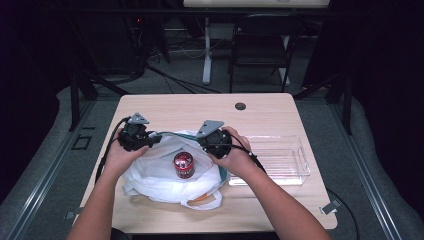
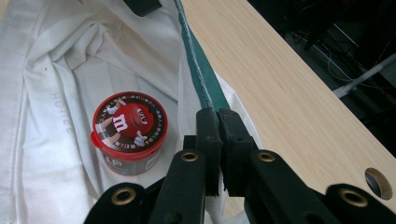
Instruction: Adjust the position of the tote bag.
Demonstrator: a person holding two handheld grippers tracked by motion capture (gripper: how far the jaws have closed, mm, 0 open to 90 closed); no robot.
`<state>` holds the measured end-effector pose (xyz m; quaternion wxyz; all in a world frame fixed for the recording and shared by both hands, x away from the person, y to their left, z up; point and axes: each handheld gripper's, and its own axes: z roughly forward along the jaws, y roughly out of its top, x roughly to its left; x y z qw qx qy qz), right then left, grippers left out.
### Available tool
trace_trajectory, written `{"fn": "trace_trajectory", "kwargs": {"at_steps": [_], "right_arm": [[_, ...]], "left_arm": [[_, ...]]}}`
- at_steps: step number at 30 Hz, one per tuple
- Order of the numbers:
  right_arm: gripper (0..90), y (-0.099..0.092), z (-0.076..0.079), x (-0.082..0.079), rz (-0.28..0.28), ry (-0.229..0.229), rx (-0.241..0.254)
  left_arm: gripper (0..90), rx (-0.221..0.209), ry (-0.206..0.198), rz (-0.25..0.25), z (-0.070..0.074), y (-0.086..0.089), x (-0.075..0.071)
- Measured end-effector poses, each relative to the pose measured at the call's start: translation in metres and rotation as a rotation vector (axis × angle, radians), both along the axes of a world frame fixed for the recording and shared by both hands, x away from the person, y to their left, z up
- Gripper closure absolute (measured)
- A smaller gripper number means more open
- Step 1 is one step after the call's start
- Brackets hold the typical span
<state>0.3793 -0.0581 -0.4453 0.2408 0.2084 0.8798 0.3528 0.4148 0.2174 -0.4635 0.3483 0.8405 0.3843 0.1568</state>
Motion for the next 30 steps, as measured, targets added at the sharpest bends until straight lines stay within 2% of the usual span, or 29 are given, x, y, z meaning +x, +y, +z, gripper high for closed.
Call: {"fn": "trace_trajectory", "kwargs": {"at_steps": [1,8,12,17,20,24,27,30], "right_arm": [[87.7,0.000,-0.001,0.001,0.000,0.003,0.002],[86.0,0.002,-0.006,0.005,-0.013,0.020,0.001],[80.3,0.004,-0.008,0.003,-0.002,0.043,0.022],[72.3,0.007,-0.013,0.004,0.006,0.080,0.017],[73.4,0.010,-0.016,0.004,0.005,0.080,0.009],[79.4,0.012,-0.020,0.006,-0.002,0.075,-0.032],[81.3,0.012,-0.021,0.007,-0.004,0.073,-0.028],[82.5,0.012,-0.022,0.009,-0.010,0.068,-0.047]], "left_arm": [[70.1,0.000,0.011,-0.007,0.000,0.001,0.001],[71.4,-0.010,0.016,0.015,-0.005,-0.001,0.007],[71.9,-0.019,0.026,0.014,-0.006,0.000,0.010],[72.1,-0.023,0.024,0.023,-0.007,-0.001,0.011],[72.3,-0.020,0.025,0.023,-0.008,-0.001,0.012],[72.3,-0.019,0.028,0.021,-0.010,-0.001,0.013],[72.5,-0.019,0.027,0.026,-0.011,-0.002,0.014],[72.6,-0.005,0.027,0.022,-0.014,-0.004,0.015]]}}
